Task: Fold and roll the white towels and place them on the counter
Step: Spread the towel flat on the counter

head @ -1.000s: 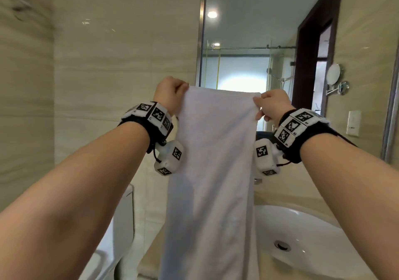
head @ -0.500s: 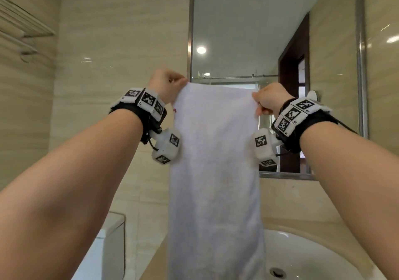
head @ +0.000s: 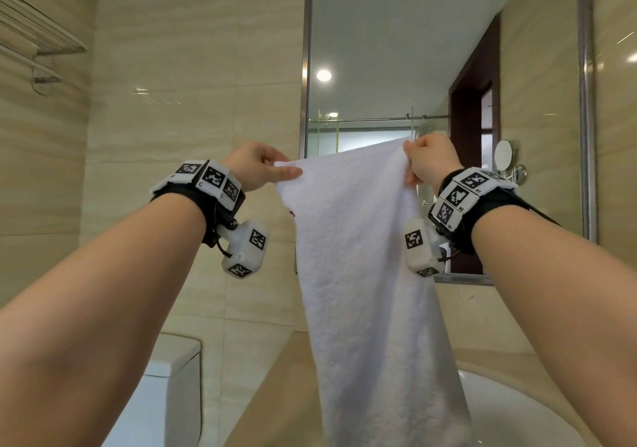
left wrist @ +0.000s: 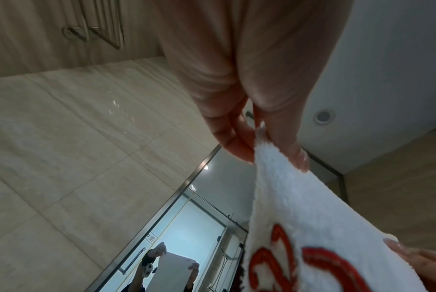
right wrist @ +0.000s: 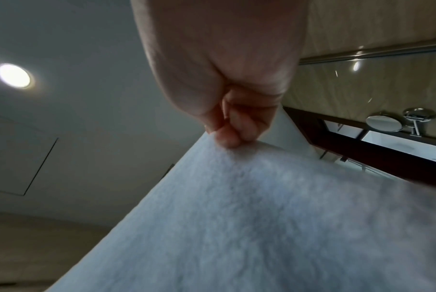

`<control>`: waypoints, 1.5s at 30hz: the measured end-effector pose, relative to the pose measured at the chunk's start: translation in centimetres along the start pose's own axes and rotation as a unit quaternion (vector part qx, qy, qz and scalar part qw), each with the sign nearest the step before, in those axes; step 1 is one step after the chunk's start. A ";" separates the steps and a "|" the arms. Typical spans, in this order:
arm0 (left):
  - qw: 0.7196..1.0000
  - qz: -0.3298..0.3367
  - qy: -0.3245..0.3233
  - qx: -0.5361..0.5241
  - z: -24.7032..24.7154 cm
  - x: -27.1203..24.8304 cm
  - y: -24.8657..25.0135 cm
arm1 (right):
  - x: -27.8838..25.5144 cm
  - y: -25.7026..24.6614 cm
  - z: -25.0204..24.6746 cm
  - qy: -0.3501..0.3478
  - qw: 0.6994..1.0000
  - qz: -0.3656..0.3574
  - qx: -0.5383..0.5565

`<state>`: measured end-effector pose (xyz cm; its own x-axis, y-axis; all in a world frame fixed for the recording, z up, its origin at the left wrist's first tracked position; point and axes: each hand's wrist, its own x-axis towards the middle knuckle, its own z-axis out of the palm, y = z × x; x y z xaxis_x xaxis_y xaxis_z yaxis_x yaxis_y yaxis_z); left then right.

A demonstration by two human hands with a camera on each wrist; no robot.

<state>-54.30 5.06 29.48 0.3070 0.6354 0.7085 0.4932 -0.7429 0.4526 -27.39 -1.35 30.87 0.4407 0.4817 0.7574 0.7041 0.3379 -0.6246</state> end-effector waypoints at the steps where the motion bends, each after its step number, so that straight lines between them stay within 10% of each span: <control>1: 1.000 -0.004 -0.004 -0.006 0.1 0.0 0.0 | 0.1 0.0 0.2 0.015 1.000 0.006 -0.002; 9: 0.967 -0.022 0.032 -0.251 0.7 0.3 1.6 | 1.1 -1.6 -1.3 0.019 0.999 0.037 -0.033; 15: 0.978 0.017 0.127 -0.164 1.5 2.7 2.6 | 2.3 -2.2 -1.7 0.024 0.999 0.025 -0.026; 28: 0.988 -0.149 -0.006 -0.040 14.2 2.7 -12.9 | 0.9 14.0 12.5 -0.100 0.978 0.137 -0.121; 38: 0.894 -0.236 -0.272 -0.268 18.0 3.2 -21.4 | 0.2 22.1 18.3 -0.118 0.975 0.147 -0.115; 45: 0.919 -0.258 -0.178 -0.239 20.8 3.6 -23.6 | 0.8 24.8 20.9 -0.088 0.974 0.168 -0.121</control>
<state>-47.88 29.23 10.04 0.4216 0.8946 0.1483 0.2604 -0.2761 0.9252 -21.22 24.36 11.99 0.5816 0.6714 0.4593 0.6565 -0.0539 -0.7524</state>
